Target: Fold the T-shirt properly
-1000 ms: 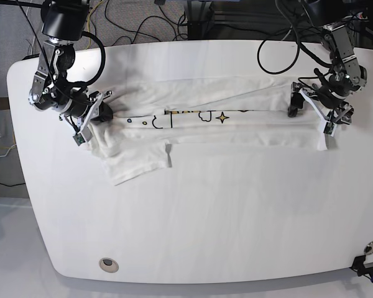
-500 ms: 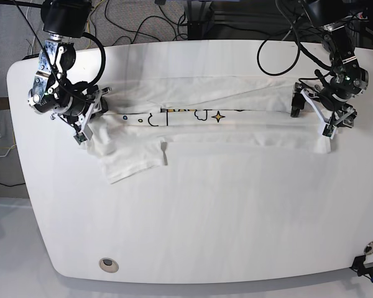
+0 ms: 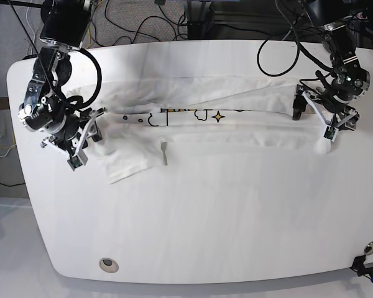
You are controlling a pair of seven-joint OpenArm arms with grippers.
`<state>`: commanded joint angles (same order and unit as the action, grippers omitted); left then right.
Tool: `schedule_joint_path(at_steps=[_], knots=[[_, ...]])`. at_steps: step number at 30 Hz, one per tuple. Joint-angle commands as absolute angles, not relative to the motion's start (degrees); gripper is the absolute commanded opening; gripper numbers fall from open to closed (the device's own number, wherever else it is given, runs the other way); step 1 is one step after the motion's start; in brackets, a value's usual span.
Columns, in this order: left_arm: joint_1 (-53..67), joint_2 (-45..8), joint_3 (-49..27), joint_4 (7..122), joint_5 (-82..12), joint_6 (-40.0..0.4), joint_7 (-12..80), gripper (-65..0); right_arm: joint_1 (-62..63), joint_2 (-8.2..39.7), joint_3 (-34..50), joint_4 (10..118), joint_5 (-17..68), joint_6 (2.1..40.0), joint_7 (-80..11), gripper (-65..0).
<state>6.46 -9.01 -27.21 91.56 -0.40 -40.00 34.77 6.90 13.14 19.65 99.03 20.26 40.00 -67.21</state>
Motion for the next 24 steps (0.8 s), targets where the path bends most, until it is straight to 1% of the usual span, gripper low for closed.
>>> schedule_joint_path(at_steps=[4, 5, 6, 10, 11, 12, 15, 18, 22, 24], knots=[[6.5, -9.0, -27.1, 91.6, -0.4, -40.0, 34.8, 0.0, 8.1, 13.1, 19.6, 94.2, 20.2, 40.0, -63.3, -41.4], [6.6, -9.0, -27.1, 91.6, -0.4, -40.0, 34.8, 0.0, 8.1, 13.1, 19.6, 93.1, 20.2, 40.0, -62.4, -42.5], [6.7, -9.0, -27.2, 91.6, -0.4, -40.0, 34.8, 0.0, 8.0, 13.1, 19.6, 92.1, 20.2, 40.0, -61.7, -45.0], [6.8, -9.0, -27.2, 91.6, -0.4, -40.0, 34.8, 0.0, 7.8, 15.2, 19.6, 86.2, 20.1, 40.0, -57.0, -61.1], [6.8, -9.0, -27.2, 91.6, -0.4, -40.0, 34.8, 0.0, 7.4, 15.5, 19.6, 84.6, 20.1, 40.0, -55.3, -63.9], [6.8, -9.0, -27.2, 91.6, -0.4, -40.0, 34.8, 0.0, 7.3, 16.4, 19.6, 83.3, 20.1, 40.0, -54.2, -65.0], [6.9, -9.2, -27.2, 91.6, -0.4, -40.0, 34.8, 0.0, 7.3, 18.0, 19.6, 77.3, 20.1, 40.0, -51.1, -62.9], [7.2, -9.2, -27.2, 91.6, -0.4, -40.0, 34.8, 0.0, 7.2, 18.6, 19.6, 74.2, 20.1, 40.0, -48.2, -60.1], [7.2, -9.2, -27.2, 91.6, -0.4, -40.0, 34.8, 0.0, 7.1, 18.6, 19.6, 73.9, 20.3, 40.0, -47.9, -57.1], [7.2, -9.2, -27.2, 91.6, -0.4, -40.0, 34.8, 0.0, 7.1, 18.4, 19.6, 76.3, 20.5, 40.0, -49.4, -56.6]])
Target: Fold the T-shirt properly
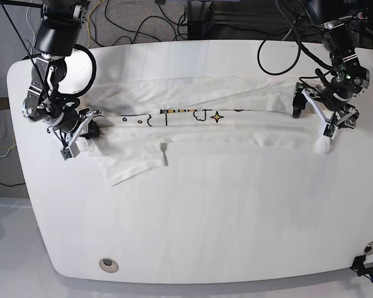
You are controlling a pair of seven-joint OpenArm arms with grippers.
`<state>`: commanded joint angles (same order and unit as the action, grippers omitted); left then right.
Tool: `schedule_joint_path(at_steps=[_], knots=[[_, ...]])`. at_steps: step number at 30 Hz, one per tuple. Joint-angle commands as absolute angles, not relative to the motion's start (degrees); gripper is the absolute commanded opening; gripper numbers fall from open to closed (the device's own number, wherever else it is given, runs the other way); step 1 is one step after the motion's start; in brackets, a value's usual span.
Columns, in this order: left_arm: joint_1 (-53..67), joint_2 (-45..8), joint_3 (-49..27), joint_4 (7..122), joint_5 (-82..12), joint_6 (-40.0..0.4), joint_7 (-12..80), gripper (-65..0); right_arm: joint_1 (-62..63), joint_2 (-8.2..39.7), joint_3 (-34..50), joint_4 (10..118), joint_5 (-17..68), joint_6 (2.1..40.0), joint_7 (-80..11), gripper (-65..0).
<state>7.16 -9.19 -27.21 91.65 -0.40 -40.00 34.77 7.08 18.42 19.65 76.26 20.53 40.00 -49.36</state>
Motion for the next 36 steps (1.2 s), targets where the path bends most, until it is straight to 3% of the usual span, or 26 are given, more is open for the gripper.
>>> schedule_joint_path(at_steps=[6, 10, 16, 18, 31, 36], knots=[[7.2, -9.3, -27.2, 91.6, -0.4, -40.0, 34.8, 0.0, 9.3, 16.3, 19.6, 89.5, 20.3, 40.0, -59.1, -56.5], [7.2, -9.2, -27.2, 91.6, -0.4, -40.0, 34.8, 0.0, 12.4, 15.4, 19.6, 90.2, 20.2, 40.0, -60.3, -55.7], [7.2, -9.1, -27.2, 91.6, -0.5, -40.0, 34.8, 0.0, 19.0, 14.3, 19.6, 79.3, 20.1, 40.0, -59.1, -32.4], [7.2, -9.1, -27.2, 91.6, -0.5, -40.0, 34.8, 0.0, 20.1, 14.3, 19.6, 75.8, 20.1, 40.0, -55.8, -29.4], [7.2, -9.0, -27.3, 91.6, -0.5, -40.0, 34.8, 0.0, 29.7, 16.7, 19.5, 49.7, 19.6, 40.0, -40.0, -29.4], [7.2, -8.9, -27.3, 93.2, -0.6, -40.0, 34.8, 0.0, 30.6, 14.8, 19.5, 46.0, 10.5, 40.0, -36.1, -29.4]])
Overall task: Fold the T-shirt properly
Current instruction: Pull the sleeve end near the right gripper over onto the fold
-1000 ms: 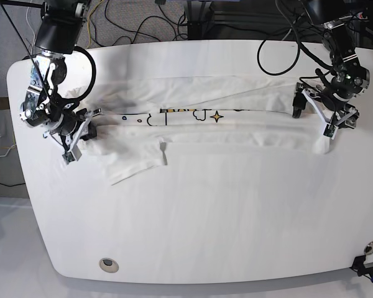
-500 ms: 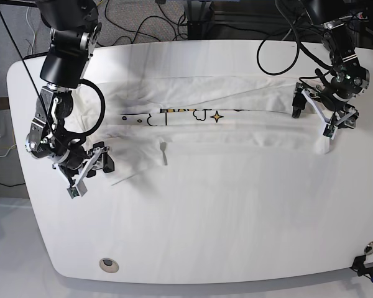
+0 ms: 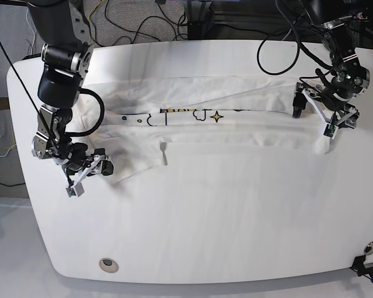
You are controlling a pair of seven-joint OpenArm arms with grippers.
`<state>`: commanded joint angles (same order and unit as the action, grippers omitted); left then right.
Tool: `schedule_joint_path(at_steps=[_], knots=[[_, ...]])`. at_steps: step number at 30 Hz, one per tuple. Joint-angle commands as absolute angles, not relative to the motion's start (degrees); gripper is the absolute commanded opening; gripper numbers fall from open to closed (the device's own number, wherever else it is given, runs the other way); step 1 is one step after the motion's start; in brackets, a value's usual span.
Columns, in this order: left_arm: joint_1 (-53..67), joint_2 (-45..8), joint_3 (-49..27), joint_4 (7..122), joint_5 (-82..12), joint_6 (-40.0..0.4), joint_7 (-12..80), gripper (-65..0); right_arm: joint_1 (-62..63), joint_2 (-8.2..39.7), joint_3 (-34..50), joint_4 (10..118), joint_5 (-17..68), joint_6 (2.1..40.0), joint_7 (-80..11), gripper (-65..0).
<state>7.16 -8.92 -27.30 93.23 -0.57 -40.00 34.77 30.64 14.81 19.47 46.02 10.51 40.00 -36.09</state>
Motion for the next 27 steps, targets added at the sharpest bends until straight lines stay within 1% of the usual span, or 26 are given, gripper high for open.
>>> schedule_joint_path(at_steps=[4, 7, 9, 12, 17, 18, 19, 20, 23, 24, 27], knots=[[7.2, -8.9, -27.3, 93.9, -0.6, -40.0, 34.8, 0.0, 30.5, 13.8, 19.6, 45.8, 9.6, 40.0, -36.3, -29.4], [7.2, -8.9, -27.3, 93.9, -0.6, -40.0, 34.8, 0.0, 30.5, 12.0, 19.6, 45.8, 9.5, 40.0, -36.4, -29.4], [7.2, -8.9, -27.3, 93.9, -0.6, -40.0, 34.8, 0.0, 30.4, 11.8, 19.6, 45.8, 9.5, 40.0, -36.5, -29.4], [7.2, -9.0, -27.3, 93.8, -0.6, -40.0, 34.8, 0.0, 30.0, 10.8, 19.6, 46.0, 9.5, 40.0, -38.8, -29.4], [7.2, -9.0, -27.3, 93.8, -0.6, -40.0, 34.8, 0.0, 29.8, 10.7, 19.6, 46.0, 9.5, 40.0, -39.1, -30.4], [7.2, -9.0, -27.3, 93.8, -0.6, -40.0, 34.8, 0.0, 29.8, 10.7, 19.6, 46.0, 9.5, 40.0, -39.1, -33.3], [7.2, -9.0, -27.3, 93.8, -0.6, -40.0, 34.8, 0.0, 29.8, 10.7, 19.6, 46.0, 9.5, 40.0, -39.2, -37.6], [7.2, -9.0, -27.3, 93.8, -0.6, -40.0, 34.8, 0.0, 29.8, 10.7, 19.6, 46.0, 9.5, 40.0, -39.2, -43.0], [7.2, -9.0, -27.3, 93.8, -0.6, -40.0, 34.8, 0.0, 30.0, 10.7, 19.6, 46.0, 9.6, 40.0, -39.4, -62.2], [7.2, -9.0, -27.3, 93.7, -0.6, -40.0, 34.8, 0.0, 30.1, 10.7, 19.6, 46.0, 9.6, 40.0, -39.8, -65.0], [7.2, -9.0, -27.3, 93.6, -0.6, -40.0, 34.8, 0.0, 30.9, 10.7, 19.6, 47.2, 9.7, 40.0, -42.9, -65.0]])
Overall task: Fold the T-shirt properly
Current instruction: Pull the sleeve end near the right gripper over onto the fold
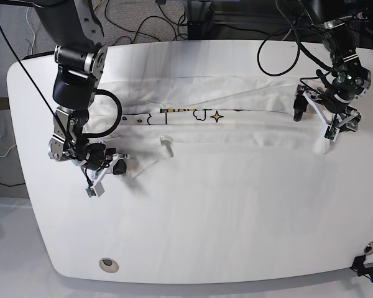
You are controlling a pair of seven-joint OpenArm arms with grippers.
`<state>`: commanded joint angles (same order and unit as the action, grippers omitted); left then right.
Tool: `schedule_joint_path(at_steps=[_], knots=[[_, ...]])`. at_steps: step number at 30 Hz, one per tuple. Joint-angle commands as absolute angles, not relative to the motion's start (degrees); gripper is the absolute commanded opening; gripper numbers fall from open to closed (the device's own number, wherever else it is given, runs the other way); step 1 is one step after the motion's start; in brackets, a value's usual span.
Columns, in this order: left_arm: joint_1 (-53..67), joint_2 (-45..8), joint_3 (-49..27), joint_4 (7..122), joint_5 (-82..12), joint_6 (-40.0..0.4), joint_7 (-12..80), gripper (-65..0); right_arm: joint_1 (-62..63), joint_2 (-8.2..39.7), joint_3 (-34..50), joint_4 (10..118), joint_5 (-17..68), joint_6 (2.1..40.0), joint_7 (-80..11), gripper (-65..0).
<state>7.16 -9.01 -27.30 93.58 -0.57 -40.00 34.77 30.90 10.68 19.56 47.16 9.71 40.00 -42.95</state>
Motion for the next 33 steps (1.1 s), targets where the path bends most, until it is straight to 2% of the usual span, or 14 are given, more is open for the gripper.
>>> schedule_joint_path(at_steps=[10, 14, 18, 22, 33], knots=[[7.2, -8.9, -27.3, 93.5, -0.6, -40.0, 34.8, 0.0, 28.0, 8.8, 19.7, 66.1, 10.7, 40.0, -63.6, -65.0], [7.2, -8.9, -27.3, 92.2, -0.6, -40.0, 34.7, 0.0, 24.7, 9.1, 19.7, 70.3, 20.8, 40.0, -69.4, -65.0], [7.2, -8.9, -27.3, 91.6, -0.6, -40.0, 34.7, 0.0, 21.7, 11.4, 19.7, 72.7, 30.6, 40.0, -75.2, -65.0], [7.2, -8.9, -27.3, 91.6, -0.6, -40.0, 34.6, 0.0, 17.4, 11.5, 19.7, 80.0, 36.7, 40.0, -76.8, -65.0], [7.2, -8.9, -27.3, 91.6, -0.6, -40.0, 34.6, 0.0, 6.5, 10.9, 19.6, 102.8, 38.8, 40.0, -78.5, -65.0]])
